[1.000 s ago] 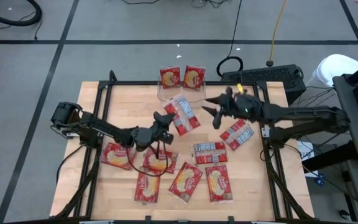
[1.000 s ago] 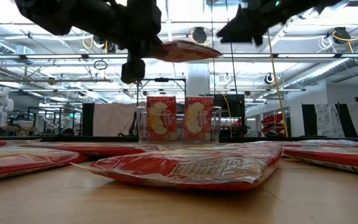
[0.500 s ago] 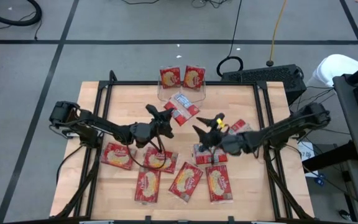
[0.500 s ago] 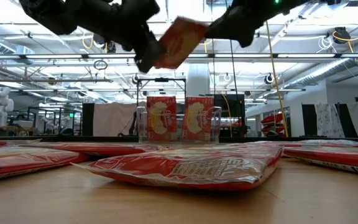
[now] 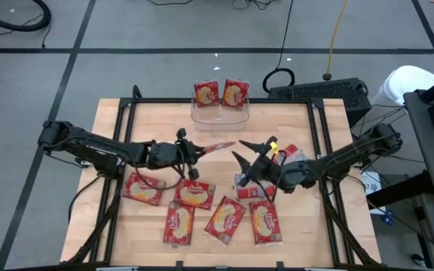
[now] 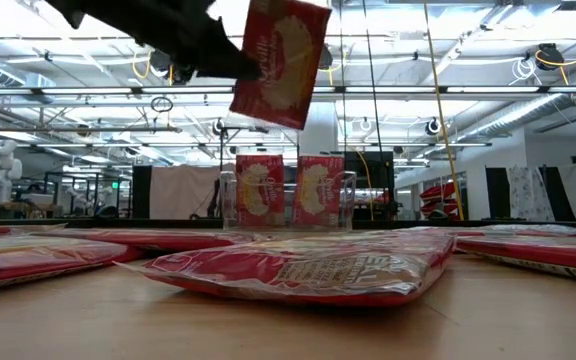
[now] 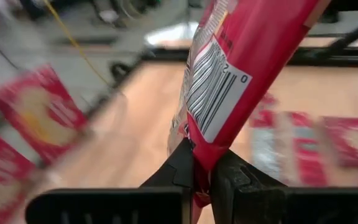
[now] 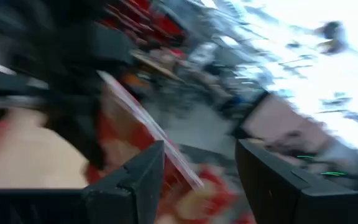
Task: Sort popcorn bags into baskets
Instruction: Put the red popcorn bag into the transparent bin
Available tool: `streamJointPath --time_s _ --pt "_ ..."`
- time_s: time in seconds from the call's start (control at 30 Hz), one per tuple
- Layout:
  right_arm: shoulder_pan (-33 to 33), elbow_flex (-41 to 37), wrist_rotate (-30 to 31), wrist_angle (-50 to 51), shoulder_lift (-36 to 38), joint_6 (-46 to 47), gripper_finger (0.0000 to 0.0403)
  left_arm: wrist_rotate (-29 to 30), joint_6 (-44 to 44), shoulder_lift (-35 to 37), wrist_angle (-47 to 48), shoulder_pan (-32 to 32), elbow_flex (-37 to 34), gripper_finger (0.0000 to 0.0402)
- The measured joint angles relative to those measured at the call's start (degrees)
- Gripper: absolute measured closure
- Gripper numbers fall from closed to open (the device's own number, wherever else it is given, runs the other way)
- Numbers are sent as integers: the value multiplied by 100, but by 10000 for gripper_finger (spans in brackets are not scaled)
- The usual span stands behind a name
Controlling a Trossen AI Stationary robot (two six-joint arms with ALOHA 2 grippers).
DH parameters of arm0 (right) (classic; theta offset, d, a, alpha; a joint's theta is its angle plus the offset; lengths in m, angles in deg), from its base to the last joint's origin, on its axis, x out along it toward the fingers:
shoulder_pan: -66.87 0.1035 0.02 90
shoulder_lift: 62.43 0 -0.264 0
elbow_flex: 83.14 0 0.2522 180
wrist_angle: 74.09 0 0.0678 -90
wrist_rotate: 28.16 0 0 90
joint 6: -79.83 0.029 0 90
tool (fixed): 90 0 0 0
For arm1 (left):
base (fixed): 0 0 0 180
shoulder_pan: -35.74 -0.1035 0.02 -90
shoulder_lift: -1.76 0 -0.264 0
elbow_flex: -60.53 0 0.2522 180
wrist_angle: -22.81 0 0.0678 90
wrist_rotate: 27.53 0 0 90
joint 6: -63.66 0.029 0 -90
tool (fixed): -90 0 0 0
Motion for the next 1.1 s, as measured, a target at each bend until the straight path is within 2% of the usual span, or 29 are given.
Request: streamJointPath --time_s 0.1,0.2,0.37,0.67,0.8,1.0,1.1 --pt "-239 395 -1226 1117 124 1441 211 -544 -453 98 344 -62 0 379" --pt "-525 819 -1861 2159 20 2219 211 -809 -621 129 722 -79 0 379" --pt "-851 1274 -2671 3080 -248 2662 211 -1003 -838 129 1087 -87 -2 379" --pt "-1321 1313 -3753 3424 -765 2870 221 -1056 -847 125 1195 -88 -9 375" --pt "-1421 1310 -3820 3559 -909 2838 262 -1051 -833 129 1250 -90 -9 367" --pt "-1552 1310 -4215 3537 -884 2721 357 -917 -533 128 1158 -89 -9 362" --pt "-1589 1310 -4230 3570 -852 2708 392 -833 -348 127 1025 -23 -11 339"
